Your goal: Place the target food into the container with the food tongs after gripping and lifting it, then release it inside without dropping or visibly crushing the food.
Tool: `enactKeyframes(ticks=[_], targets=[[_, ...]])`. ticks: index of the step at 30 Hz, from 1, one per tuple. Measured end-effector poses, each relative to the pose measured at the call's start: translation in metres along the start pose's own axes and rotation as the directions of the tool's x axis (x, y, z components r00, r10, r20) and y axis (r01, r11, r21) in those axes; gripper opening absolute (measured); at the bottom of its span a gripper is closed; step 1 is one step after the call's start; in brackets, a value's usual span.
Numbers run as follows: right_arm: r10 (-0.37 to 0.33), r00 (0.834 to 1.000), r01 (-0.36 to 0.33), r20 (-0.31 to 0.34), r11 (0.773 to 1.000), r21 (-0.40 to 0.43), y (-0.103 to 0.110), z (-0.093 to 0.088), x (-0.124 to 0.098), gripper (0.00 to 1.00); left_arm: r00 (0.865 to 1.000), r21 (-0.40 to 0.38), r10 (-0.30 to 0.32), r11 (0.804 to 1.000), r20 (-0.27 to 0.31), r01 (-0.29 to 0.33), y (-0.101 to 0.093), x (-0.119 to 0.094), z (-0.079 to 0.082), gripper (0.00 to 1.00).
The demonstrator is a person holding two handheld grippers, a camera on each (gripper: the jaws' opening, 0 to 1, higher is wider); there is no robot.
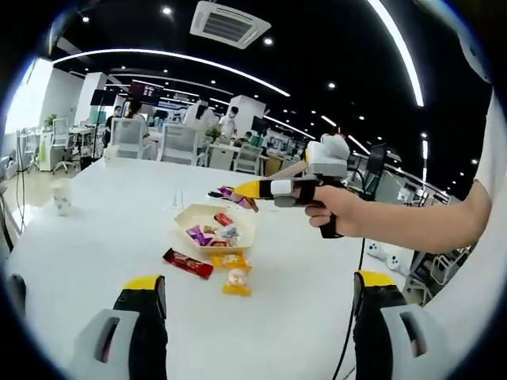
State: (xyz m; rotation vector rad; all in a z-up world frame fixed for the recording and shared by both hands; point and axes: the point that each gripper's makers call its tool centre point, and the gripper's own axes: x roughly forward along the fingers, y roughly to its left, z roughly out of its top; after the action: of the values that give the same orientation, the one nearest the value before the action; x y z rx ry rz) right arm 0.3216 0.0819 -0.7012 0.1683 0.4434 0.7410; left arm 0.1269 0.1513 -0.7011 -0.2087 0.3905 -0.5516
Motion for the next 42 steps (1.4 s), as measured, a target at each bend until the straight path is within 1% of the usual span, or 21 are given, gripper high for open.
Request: enactKeyframes(ticks=[2, 7, 11, 17, 18, 19, 20, 21, 24, 28, 36, 38, 40, 42], targets=[[-0.004, 1.0, 0.004, 0.006, 1.0, 0.007, -0.004, 0.006, 0.001, 0.21, 1.0, -0.001, 0.004, 1.0, 0.002, -0.004, -0.001, -0.002, 0.001, 0.99], [-0.019, 1.0, 0.019, 0.016, 1.0, 0.006, -0.01, 0.017, 0.001, 0.21, 1.0, -0.003, 0.009, 1.0, -0.011, -0.009, -0.003, -0.008, -0.004, 0.99], [-0.027, 0.999, 0.027, 0.023, 1.0, -0.007, -0.016, 0.029, 0.0, 0.21, 1.0, -0.005, 0.009, 1.0, -0.012, -0.009, 0.0, -0.007, -0.005, 0.99], [-0.036, 0.999, 0.037, 0.013, 0.998, -0.045, -0.028, 0.041, 0.003, 0.21, 1.0, -0.001, 0.0, 1.0, -0.005, 0.0, 0.001, -0.003, 0.001, 0.99], [-0.037, 0.999, 0.038, 0.009, 0.998, -0.054, -0.03, 0.041, 0.004, 0.21, 1.0, 0.002, -0.001, 1.0, -0.011, 0.001, 0.002, -0.002, 0.001, 0.99], [-0.039, 0.999, 0.039, 0.005, 0.998, -0.058, -0.032, 0.041, 0.004, 0.21, 0.999, 0.021, -0.001, 1.0, -0.038, 0.001, 0.003, -0.002, -0.002, 0.99], [-0.04, 0.999, 0.04, -0.003, 0.997, -0.062, -0.036, 0.04, 0.005, 0.21, 0.999, 0.047, 0.002, 0.999, -0.05, 0.001, 0.004, -0.002, -0.003, 0.99], [-0.043, 0.999, 0.042, -0.009, 0.997, -0.066, -0.039, 0.039, 0.006, 0.21, 0.999, 0.063, -0.001, 0.998, -0.045, 0.004, 0.004, -0.001, 0.0, 0.99], [-0.048, 0.998, 0.045, -0.033, 0.995, -0.092, -0.047, 0.038, 0.007, 0.21, 1.0, 0.045, -0.003, 0.999, -0.031, 0.004, 0.008, 0.0, 0.006, 0.99], [-0.049, 0.998, 0.042, -0.05, 0.991, -0.127, -0.053, 0.044, 0.012, 0.21, 1.0, 0.024, 0.005, 1.0, -0.011, -0.005, 0.014, 0.003, 0.012, 0.99], [-0.054, 0.998, 0.048, -0.039, 0.989, -0.14, -0.062, 0.067, 0.02, 0.21, 1.0, 0.008, -0.001, 1.0, -0.001, 0.001, 0.017, 0.016, 0.016, 0.99], [-0.054, 0.998, 0.049, -0.034, 0.99, -0.133, -0.064, 0.07, 0.021, 0.21, 1.0, 0.004, 0.001, 1.0, 0.001, -0.001, 0.019, 0.018, 0.018, 0.99], [-0.054, 0.998, 0.05, -0.028, 0.99, -0.131, -0.066, 0.071, 0.023, 0.21, 1.0, -0.004, -0.005, 1.0, -0.003, 0.005, 0.021, 0.022, 0.017, 0.99], [-0.058, 0.998, 0.054, -0.028, 0.99, -0.133, -0.068, 0.069, 0.026, 0.21, 0.999, 0.001, -0.018, 1.0, -0.029, 0.018, 0.021, 0.027, 0.013, 0.99]])
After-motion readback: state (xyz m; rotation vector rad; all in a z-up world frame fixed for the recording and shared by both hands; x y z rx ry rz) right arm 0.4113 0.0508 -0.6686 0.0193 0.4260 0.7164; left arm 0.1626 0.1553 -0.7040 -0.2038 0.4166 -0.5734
